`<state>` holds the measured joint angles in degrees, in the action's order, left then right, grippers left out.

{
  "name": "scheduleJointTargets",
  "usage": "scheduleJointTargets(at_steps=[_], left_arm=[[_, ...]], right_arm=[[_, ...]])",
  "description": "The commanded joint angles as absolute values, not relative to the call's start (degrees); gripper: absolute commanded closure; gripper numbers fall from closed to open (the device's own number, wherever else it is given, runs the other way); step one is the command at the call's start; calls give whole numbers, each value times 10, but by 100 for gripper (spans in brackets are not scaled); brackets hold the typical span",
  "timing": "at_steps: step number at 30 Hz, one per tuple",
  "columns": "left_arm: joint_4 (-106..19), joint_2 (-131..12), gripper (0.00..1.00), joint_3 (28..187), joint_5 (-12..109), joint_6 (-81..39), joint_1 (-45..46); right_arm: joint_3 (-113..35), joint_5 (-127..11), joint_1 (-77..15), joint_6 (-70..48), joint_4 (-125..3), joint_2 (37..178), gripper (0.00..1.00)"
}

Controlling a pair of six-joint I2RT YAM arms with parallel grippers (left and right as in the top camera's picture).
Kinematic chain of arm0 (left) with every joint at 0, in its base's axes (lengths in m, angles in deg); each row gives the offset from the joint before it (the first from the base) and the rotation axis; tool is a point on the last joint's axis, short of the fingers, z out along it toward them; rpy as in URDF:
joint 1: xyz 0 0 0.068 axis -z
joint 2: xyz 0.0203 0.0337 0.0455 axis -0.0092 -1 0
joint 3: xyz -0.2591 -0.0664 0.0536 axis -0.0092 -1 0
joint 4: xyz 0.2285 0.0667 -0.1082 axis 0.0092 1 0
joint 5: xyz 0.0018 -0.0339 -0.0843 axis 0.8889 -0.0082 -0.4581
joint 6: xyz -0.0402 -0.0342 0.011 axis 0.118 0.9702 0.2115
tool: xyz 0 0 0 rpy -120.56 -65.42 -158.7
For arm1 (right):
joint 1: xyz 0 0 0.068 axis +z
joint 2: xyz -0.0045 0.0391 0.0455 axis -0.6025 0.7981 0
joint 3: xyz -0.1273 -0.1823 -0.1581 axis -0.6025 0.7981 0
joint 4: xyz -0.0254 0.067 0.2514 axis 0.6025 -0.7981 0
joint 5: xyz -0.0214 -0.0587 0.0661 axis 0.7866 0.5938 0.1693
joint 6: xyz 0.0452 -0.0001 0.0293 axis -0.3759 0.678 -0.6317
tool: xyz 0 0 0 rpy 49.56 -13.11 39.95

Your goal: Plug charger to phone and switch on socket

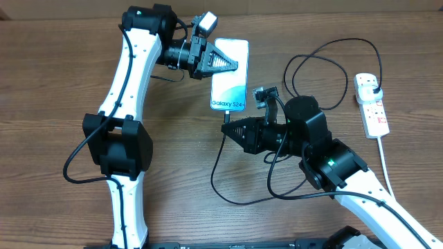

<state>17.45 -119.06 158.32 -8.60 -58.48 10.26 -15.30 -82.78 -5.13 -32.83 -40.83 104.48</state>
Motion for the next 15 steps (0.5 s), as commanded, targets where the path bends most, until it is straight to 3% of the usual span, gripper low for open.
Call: scheduleJointTargets(at_steps=[1, 15], left_arm=[[175, -1183, 95, 1583, -102, -581, 108], [177, -1183, 96, 1583, -76, -580, 108]], right_arm=[[-153, -821, -49, -322, -402, 1044, 96], [-153, -801, -49, -322, -404, 1044, 96]])
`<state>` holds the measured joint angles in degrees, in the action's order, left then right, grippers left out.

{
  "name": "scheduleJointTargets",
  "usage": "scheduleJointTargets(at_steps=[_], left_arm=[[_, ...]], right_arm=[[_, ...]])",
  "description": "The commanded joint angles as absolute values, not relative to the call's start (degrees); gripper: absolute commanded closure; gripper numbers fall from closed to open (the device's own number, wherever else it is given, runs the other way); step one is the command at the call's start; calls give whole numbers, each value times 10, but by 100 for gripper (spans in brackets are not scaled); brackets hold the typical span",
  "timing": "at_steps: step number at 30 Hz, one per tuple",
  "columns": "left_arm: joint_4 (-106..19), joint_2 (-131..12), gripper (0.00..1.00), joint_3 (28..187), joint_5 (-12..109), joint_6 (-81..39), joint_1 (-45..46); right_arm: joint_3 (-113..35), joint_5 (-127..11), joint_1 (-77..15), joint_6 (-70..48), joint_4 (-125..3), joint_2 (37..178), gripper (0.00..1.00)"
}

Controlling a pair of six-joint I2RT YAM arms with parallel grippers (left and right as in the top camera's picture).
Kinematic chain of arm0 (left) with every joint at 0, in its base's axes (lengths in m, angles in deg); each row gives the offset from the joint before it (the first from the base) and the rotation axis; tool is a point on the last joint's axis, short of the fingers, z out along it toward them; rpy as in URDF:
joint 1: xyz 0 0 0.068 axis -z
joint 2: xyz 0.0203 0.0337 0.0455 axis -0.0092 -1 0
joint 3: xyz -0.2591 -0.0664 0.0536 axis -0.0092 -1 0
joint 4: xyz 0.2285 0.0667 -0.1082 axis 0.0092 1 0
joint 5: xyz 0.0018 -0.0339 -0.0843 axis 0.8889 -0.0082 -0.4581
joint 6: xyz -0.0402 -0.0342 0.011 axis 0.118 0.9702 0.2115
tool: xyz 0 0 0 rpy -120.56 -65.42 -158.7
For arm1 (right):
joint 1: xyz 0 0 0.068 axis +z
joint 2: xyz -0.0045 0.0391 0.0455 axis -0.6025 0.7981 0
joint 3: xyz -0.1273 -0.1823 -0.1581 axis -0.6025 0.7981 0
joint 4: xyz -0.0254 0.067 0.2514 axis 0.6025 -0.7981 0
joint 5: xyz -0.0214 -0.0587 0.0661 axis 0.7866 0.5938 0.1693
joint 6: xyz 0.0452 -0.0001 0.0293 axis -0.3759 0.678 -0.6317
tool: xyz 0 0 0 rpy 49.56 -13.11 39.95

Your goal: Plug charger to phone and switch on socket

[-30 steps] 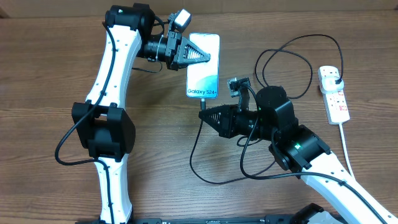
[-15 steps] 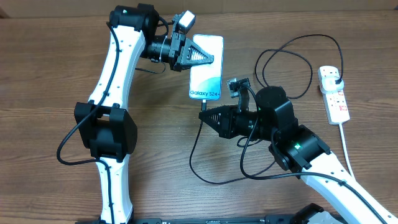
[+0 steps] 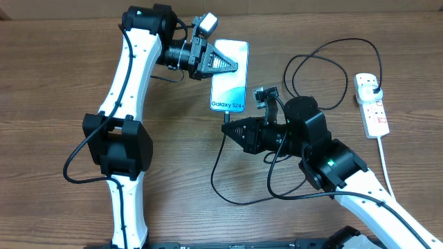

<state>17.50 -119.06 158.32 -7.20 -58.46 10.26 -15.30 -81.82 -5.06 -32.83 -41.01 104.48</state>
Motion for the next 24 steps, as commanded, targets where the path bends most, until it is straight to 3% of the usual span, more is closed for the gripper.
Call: scheduleJointTargets(at_steps=[1, 24], left_arm=[[177, -1183, 95, 1583, -76, -578, 108], [177, -1183, 96, 1583, -47, -573, 129]], right_arm=[[-153, -799, -49, -322, -404, 1044, 96], [-153, -773, -50, -331, -388, 1044, 96]])
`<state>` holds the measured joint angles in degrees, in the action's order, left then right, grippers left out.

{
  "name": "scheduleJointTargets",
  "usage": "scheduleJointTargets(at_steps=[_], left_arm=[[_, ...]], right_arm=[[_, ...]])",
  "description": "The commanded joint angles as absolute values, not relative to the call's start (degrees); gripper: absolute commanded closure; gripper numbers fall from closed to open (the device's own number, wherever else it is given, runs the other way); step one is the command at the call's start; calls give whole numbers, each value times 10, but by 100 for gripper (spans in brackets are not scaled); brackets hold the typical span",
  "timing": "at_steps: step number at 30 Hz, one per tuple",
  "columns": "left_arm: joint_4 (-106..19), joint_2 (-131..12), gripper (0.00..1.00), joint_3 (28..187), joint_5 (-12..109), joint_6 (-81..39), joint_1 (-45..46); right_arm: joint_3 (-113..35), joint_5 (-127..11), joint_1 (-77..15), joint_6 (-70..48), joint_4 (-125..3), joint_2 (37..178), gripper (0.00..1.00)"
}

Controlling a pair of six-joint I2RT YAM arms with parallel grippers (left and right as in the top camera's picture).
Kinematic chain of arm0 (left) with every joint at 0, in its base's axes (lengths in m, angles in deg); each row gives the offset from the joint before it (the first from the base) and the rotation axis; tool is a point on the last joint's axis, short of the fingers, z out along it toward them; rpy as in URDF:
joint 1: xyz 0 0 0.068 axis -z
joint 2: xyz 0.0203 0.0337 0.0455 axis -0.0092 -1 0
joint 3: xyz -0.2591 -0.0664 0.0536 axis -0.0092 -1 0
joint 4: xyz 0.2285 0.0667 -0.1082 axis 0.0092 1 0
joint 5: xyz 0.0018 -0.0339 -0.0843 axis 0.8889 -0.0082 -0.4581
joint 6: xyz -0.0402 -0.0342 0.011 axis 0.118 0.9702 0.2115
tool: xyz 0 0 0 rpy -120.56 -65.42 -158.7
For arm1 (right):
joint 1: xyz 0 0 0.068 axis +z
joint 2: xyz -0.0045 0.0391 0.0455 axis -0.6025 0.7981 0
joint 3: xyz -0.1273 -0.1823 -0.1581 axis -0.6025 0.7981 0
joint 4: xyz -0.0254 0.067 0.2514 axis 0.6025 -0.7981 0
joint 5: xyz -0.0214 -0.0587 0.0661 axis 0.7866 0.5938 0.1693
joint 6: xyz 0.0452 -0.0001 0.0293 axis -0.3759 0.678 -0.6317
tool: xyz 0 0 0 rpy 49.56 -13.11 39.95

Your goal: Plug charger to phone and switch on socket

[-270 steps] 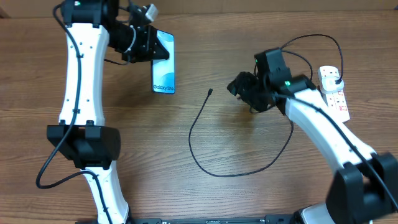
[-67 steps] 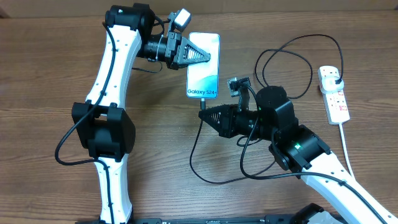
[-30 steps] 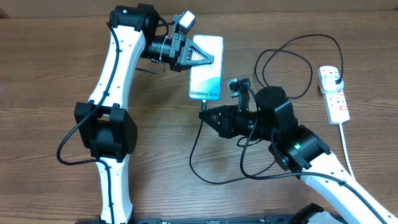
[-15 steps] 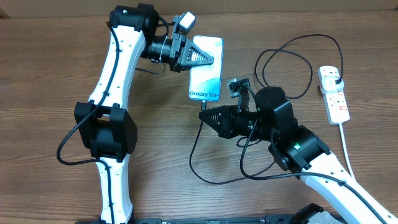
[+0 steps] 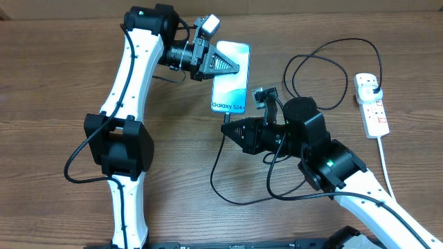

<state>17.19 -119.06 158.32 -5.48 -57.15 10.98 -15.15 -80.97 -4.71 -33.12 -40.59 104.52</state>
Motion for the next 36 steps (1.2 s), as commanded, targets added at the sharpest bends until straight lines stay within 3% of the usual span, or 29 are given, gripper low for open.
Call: scheduleJointTargets(at_steps=[1, 12, 28, 36], left_arm=[[176, -1183, 96, 1583, -47, -573, 129], [170, -1183, 96, 1583, -43, -572, 130], [104, -1183, 96, 1583, 81, -503, 129], [58, -1183, 96, 1583, 210, -424, 129]], right_arm=[[-153, -771, -50, -331, -389, 1044, 96], [-153, -772, -50, -331, -393, 1044, 96], [-153, -771, -50, -330, -436, 1044, 61], [-153, -763, -50, -328, -468, 1044, 56]])
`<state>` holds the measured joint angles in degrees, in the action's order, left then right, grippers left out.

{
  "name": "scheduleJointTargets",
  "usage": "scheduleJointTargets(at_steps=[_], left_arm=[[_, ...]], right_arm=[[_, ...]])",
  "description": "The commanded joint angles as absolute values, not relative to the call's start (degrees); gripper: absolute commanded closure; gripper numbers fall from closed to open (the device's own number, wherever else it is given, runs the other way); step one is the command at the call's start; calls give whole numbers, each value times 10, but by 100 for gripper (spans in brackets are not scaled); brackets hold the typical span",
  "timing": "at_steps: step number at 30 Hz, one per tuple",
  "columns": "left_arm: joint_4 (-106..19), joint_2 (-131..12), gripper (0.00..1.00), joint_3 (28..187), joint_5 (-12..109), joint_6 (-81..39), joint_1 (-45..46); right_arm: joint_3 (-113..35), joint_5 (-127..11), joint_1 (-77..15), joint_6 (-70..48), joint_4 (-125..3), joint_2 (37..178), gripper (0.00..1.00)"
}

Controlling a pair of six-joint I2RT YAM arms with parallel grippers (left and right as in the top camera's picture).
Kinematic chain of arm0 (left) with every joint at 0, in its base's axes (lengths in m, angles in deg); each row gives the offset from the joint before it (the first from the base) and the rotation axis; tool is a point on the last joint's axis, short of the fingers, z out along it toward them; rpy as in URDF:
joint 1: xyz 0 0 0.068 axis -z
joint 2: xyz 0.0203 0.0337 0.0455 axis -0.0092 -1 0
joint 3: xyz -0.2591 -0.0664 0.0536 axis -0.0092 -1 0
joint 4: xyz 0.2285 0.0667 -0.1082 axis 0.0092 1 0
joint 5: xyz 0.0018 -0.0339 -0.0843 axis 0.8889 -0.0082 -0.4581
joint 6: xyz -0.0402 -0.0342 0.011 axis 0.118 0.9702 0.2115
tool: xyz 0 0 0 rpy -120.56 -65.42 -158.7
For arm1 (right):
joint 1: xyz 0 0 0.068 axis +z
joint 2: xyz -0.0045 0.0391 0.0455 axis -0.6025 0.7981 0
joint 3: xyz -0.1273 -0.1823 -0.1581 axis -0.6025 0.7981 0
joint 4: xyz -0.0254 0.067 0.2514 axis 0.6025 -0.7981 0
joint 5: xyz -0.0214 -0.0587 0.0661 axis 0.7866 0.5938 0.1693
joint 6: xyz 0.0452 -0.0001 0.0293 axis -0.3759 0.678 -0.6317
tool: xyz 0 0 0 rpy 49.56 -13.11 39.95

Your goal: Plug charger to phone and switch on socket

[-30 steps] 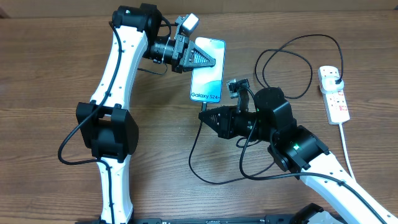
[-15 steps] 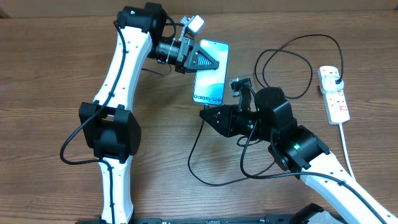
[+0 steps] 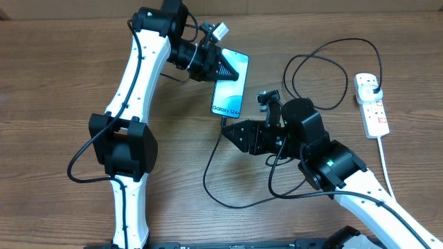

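Observation:
The phone (image 3: 232, 86) with its pale blue screen lies tilted on the table, its "Galaxy" end toward me. My left gripper (image 3: 225, 67) is shut on the phone's upper left edge. The black charger plug (image 3: 223, 119) sits right at the phone's lower end; whether it is seated cannot be told. My right gripper (image 3: 225, 131) is just below it, shut on the plug end of the black cable (image 3: 211, 187). The white socket strip (image 3: 374, 111) lies at the far right with the charger's adapter (image 3: 370, 86) in it; its switch is too small to read.
The black cable loops across the table from the adapter (image 3: 325, 52) and curls under my right arm (image 3: 325, 162). The left arm (image 3: 131, 90) stretches along the left half of the table. The strip's white lead (image 3: 383, 166) runs toward the front edge.
My left arm has swung right and farther back, and the phone has turned with it, its top end now leaning right. My right gripper sits slightly lower, still at the plug.
At first my left gripper held the phone's upper left edge and my right gripper held the plug at the phone's lower end. That stayed nearly unchanged for two moments. Now the phone is rotated a little and the plug is still at its port.

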<state>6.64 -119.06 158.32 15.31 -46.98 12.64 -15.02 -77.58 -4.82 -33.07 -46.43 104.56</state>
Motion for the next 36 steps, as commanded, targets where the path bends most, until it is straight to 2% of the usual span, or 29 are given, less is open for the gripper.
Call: scheduleJointTargets(at_steps=[1, 5, 11, 22, 36], left_arm=[[54, -1183, 96, 1583, 231, -415, 129], [37, -1183, 96, 1581, 313, -376, 129], [5, -1183, 96, 1550, 372, -328, 129], [-116, -1183, 96, 1402, 379, -285, 112], [-188, -1183, 96, 1312, 399, -285, 87]], right_arm=[[-153, -760, -50, -328, -472, 1044, 56], [-153, -757, -50, -328, -483, 1044, 56], [-153, -756, -49, -328, -495, 1044, 55], [-153, -756, -49, -326, -516, 1044, 55], [-153, -752, -49, -326, -517, 1051, 55]])
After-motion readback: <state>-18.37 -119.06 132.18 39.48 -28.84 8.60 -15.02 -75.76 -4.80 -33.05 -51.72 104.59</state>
